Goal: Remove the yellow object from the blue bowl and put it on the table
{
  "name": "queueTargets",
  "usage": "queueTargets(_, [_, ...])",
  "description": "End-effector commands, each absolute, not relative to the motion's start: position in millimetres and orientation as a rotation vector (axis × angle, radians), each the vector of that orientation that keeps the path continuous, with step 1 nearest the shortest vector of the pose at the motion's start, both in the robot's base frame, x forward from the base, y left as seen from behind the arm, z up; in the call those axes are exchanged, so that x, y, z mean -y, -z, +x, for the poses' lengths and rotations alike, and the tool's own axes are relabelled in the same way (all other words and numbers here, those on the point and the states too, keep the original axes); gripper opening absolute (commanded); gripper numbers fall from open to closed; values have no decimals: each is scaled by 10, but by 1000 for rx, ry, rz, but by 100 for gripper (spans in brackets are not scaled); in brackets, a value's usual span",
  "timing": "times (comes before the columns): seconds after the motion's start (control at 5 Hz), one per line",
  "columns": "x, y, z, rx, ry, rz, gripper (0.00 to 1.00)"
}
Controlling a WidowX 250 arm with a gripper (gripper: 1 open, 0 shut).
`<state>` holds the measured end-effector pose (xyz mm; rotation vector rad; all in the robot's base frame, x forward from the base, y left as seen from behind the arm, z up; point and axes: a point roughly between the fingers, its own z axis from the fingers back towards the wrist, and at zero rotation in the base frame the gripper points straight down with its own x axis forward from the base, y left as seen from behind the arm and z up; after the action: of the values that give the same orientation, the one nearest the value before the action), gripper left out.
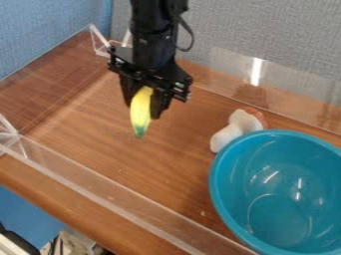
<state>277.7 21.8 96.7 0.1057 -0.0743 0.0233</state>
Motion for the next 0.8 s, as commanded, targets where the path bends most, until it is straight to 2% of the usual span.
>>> queueTargets(0.0, [-200,-1120,2890,126,-108,101,0])
queueTargets(0.6, [-374,-1165,2970,119,-524,76,0])
